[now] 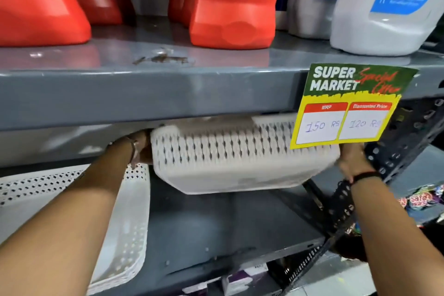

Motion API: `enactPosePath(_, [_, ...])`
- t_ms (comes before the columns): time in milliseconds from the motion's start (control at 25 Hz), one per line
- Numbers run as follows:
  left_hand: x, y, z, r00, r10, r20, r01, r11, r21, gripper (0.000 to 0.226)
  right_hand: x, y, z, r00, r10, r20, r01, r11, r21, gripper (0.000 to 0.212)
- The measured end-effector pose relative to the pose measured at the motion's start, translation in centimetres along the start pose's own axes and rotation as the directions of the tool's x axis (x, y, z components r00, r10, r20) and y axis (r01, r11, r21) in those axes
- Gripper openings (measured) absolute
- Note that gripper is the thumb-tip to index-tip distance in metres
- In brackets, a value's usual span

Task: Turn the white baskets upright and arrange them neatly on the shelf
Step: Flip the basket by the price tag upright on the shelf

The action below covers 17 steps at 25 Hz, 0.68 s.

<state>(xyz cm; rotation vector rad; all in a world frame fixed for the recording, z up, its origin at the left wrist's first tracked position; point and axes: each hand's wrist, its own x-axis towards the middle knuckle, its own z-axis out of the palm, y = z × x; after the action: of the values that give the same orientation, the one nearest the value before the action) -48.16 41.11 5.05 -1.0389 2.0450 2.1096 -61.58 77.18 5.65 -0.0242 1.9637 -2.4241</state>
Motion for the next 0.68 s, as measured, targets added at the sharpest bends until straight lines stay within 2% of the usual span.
enactPosePath(80, [-1.6,-0.2,-0.4,0.986,-0.122,0.117,0.094,0.971,0.219,0.027,-0.1,0.0,0.4,0.991,0.136,0.003,-0.136,0.990,-0.044,0.048])
enactPosePath(160, [-2.5,-0.7,0.5,0.969,-0.203,0.137,0.136,0.911,0.390,0.019,-0.3,0.7,1.1,0.967,0.256,0.010,-0.242,0.923,-0.300,0.021])
enactPosePath(200, [-2.8,-1.1,1.0,0.969,-0.217,0.116,0.146,0.887,0.438,0.018,-0.2,1.6,1.1,0.961,0.278,0.009,-0.235,0.829,-0.508,0.011])
enactPosePath(240, [-2.8,-1.6,1.5,0.971,-0.220,0.090,0.153,0.869,0.471,0.023,-0.3,2.6,1.1,0.953,0.304,0.006,-0.206,0.660,-0.722,0.012])
enactPosePath(280, [-2.7,-2.2,1.9,0.970,-0.233,0.071,0.171,0.859,0.483,0.031,-0.5,3.7,1.0,0.943,0.334,0.001,-0.153,0.434,-0.888,0.020])
enactPosePath(320, [-2.8,-2.7,2.3,0.967,-0.251,0.051,0.194,0.846,0.497,0.037,-1.1,4.3,1.0,0.934,0.356,-0.008,-0.093,0.220,-0.971,0.032])
enactPosePath(360, [-2.8,-3.2,2.5,0.967,-0.255,0.025,0.210,0.844,0.493,0.040,-1.7,5.0,1.0,0.933,0.361,-0.013,-0.046,0.083,-0.995,0.037])
enactPosePath(400, [-2.7,-3.6,2.7,0.969,-0.248,-0.004,0.219,0.847,0.484,0.041,-2.2,5.3,1.0,0.932,0.362,-0.015,-0.022,0.013,-1.000,0.028])
enactPosePath(480, [-1.9,-4.1,2.6,0.967,-0.246,-0.068,0.248,0.842,0.479,0.040,-2.6,5.6,0.8,0.928,0.370,-0.038,-0.040,-0.001,-0.999,0.007])
enactPosePath(560, [-1.6,-4.2,2.3,0.957,-0.277,-0.085,0.279,0.800,0.531,0.040,-2.5,5.7,0.9,0.930,0.360,-0.070,-0.087,0.032,-0.996,0.011])
enactPosePath(640, [-1.5,-4.3,2.2,0.958,-0.266,-0.104,0.277,0.773,0.570,0.041,-1.4,6.5,0.7,0.969,0.238,-0.067,-0.095,0.105,-0.990,0.024])
enactPosePath(680, [-1.5,-4.4,2.3,0.965,-0.239,-0.111,0.257,0.764,0.592,0.040,-0.9,7.1,0.6,0.985,0.156,-0.069,-0.097,0.178,-0.979,0.026])
